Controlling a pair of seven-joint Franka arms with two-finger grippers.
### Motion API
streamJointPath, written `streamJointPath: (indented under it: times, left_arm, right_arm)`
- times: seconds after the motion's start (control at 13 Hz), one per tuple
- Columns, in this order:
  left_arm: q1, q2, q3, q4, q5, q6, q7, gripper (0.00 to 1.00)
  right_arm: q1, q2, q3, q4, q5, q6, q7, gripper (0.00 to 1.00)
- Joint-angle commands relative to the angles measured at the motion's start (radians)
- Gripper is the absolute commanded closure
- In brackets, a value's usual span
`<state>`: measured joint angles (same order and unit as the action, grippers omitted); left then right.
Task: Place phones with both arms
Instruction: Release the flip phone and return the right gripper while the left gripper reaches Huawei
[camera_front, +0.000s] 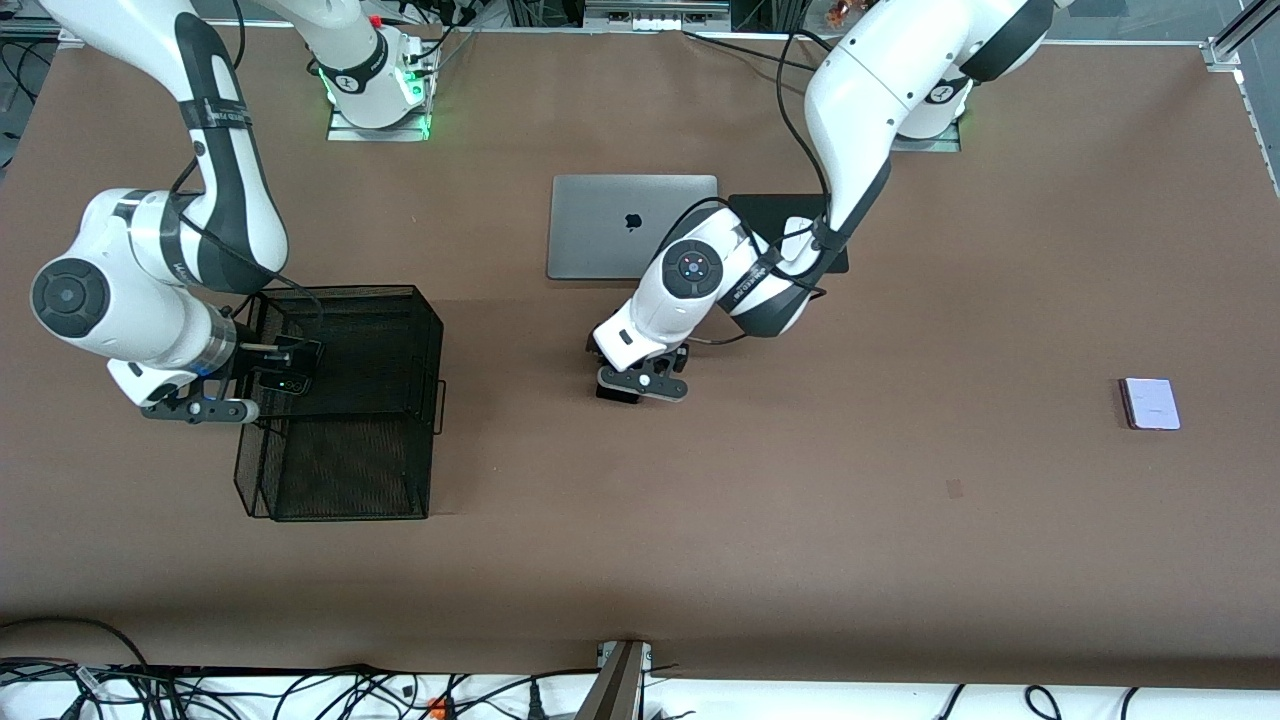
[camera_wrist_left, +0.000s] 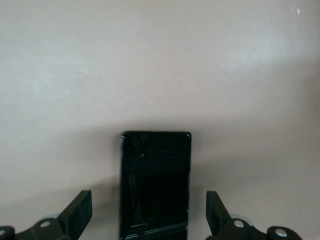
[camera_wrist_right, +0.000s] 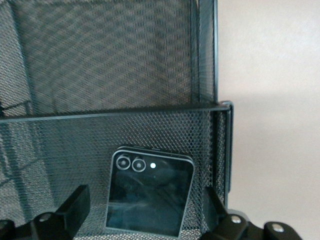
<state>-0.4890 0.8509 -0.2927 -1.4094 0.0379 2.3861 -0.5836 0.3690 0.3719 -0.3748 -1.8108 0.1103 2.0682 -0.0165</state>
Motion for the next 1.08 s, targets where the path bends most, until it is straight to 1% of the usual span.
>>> streamJointPath:
  times: [0.0, 0.08, 0.23, 0.46, 0.62, 0.77, 0.93, 1.0]
  left_arm:
    - [0.093, -0.117, 0.007, -0.003, 0.003, -0.184, 0.011, 0.0]
    - [0.136, -0.153, 0.006, 0.0, 0.005, -0.259, 0.04, 0.0]
    - [0.215, -0.211, 0.006, 0.006, 0.003, -0.382, 0.1, 0.0]
    - [0.361, -0.265, 0.014, 0.007, 0.005, -0.53, 0.142, 0.0]
    - [0.481, -0.267, 0.017, 0.006, 0.01, -0.626, 0.239, 0.0]
    - [0.581, -0.263, 0.026, -0.002, 0.141, -0.682, 0.373, 0.0]
    - [0.673, -0.26, 0.029, -0.003, 0.236, -0.673, 0.512, 0.0]
    - [0.728, -0.254, 0.027, -0.002, 0.275, -0.662, 0.549, 0.0]
  right_arm:
    - [0.001, -0.016, 0.005, 0.115, 0.022, -0.129, -0.016, 0.0]
    - [0.007, -0.016, 0.01, 0.17, 0.023, -0.187, -0.01, 0.0]
    - [0.051, -0.01, 0.017, 0.255, 0.022, -0.256, 0.109, 0.0]
    - [0.187, -0.001, 0.017, 0.289, 0.022, -0.263, 0.347, 0.0]
    - [0.289, 0.042, 0.017, 0.327, 0.022, -0.254, 0.51, 0.0]
    - [0.381, 0.131, 0.017, 0.431, 0.034, -0.254, 0.688, 0.0]
    - [0.476, 0.226, 0.017, 0.533, 0.069, -0.252, 0.806, 0.0]
    - [0.511, 0.266, 0.017, 0.574, 0.072, -0.243, 0.861, 0.0]
